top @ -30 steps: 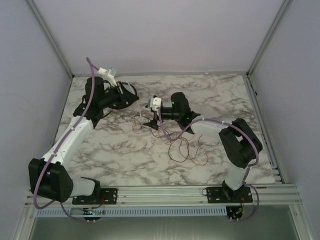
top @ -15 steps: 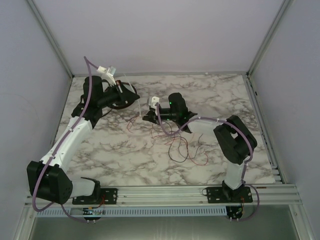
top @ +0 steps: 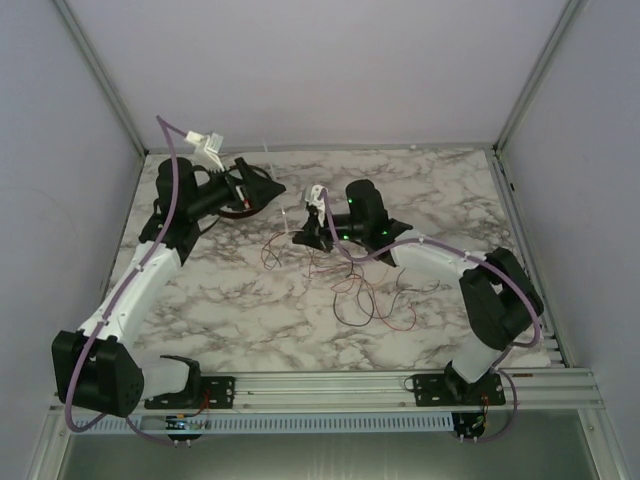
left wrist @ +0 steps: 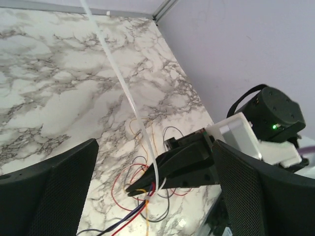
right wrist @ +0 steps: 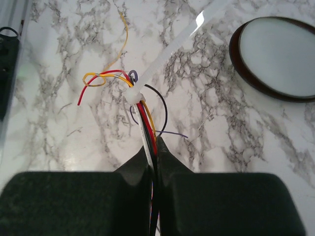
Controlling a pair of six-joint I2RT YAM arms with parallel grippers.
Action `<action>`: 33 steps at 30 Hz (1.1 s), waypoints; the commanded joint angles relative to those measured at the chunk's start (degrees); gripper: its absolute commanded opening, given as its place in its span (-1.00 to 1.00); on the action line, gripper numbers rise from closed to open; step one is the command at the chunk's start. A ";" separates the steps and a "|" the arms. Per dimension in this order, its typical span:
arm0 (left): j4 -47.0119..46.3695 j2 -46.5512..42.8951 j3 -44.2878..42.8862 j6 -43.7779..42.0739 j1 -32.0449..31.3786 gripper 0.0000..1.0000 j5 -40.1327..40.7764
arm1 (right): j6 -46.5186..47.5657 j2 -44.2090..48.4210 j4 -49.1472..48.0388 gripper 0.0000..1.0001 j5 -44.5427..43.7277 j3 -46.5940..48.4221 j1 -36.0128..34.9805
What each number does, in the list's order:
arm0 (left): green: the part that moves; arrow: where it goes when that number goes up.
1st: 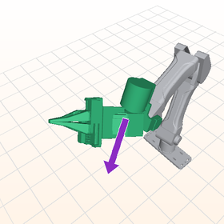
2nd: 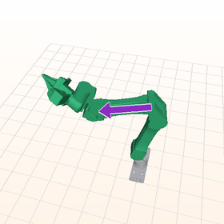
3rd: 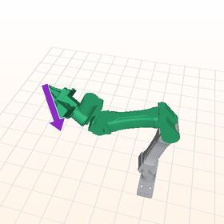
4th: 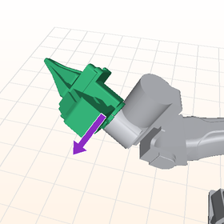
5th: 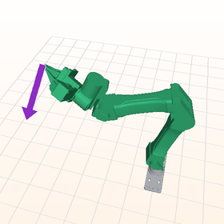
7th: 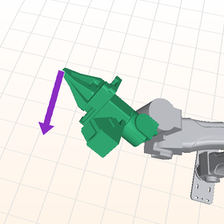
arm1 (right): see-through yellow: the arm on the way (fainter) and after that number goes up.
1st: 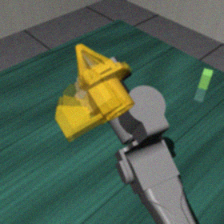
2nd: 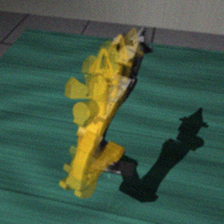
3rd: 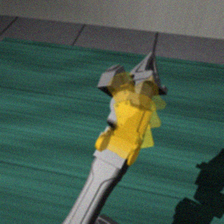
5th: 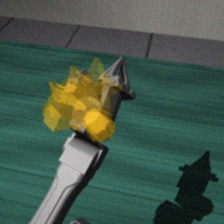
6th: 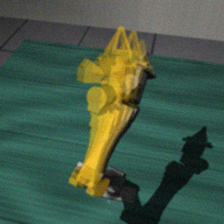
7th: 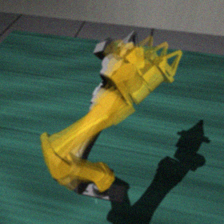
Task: Zip-tie the wires
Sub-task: Adjust the cable at the center of the board.
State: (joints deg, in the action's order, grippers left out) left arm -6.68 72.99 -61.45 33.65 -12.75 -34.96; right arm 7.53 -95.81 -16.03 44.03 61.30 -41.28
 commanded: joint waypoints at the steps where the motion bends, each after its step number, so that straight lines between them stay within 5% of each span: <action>1: -11.51 -5.02 4.68 -1.98 1.81 1.00 -5.06 | -4.85 3.01 7.27 -1.00 0.34 1.97 1.12; 9: -28.86 -13.25 17.17 -2.19 2.49 1.00 -7.59 | -8.80 5.62 17.05 -1.00 2.07 7.08 3.45; 18: -27.65 -7.29 14.53 -2.41 2.31 1.00 -24.44 | -11.47 6.34 26.22 -1.00 5.56 12.53 4.48; 23: -20.19 -5.91 13.01 -8.45 2.13 0.96 -24.38 | -10.34 7.97 28.87 -1.00 6.20 12.44 4.89; 33: -20.38 -2.50 13.55 -13.31 -2.45 0.97 -27.00 | -10.38 7.18 32.42 -1.00 8.68 15.01 4.94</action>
State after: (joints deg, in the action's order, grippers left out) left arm -26.74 69.34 -46.13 24.56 -13.26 -58.78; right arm -2.59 -89.38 15.18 50.33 72.64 -36.67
